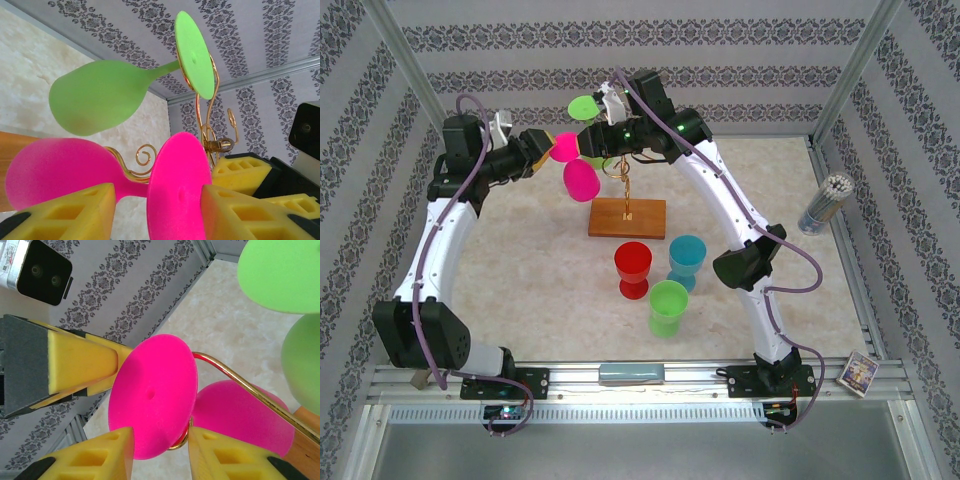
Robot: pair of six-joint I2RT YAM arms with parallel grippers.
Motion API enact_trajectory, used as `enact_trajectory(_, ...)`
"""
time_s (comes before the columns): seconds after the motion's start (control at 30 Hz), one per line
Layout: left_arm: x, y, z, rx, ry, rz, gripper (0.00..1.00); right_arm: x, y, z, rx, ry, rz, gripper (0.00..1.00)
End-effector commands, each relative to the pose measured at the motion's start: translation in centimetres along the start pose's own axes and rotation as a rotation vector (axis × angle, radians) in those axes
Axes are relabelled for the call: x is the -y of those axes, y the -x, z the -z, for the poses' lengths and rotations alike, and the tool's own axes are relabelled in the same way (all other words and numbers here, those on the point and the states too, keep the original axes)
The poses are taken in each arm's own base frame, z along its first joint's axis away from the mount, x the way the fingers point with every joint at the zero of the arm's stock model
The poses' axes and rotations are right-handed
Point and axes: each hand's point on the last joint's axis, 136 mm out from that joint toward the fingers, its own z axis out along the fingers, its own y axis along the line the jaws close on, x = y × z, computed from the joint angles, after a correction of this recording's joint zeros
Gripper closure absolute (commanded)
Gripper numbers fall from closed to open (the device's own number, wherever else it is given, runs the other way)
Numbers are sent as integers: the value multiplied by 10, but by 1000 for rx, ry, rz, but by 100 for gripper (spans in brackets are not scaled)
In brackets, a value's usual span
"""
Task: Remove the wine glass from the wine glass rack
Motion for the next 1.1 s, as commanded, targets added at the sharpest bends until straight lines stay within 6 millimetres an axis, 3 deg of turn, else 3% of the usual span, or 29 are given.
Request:
enact_trajectory(0.0,24,7,-3,13,-73,-51,54,-5,2,6,4,14,0,66)
enact_trajectory(0.4,22,4,-11,2,-75,-48,71,-4,0,7,0,10,4,66)
enact_trajectory(0.73,25,1,-5,6,-65,-57,73,-4,0,6,0,13,4,66)
enact_trajectory(1.07,29,0,0,16,-63,-68,83,-3,0,6,-3,13,1,66)
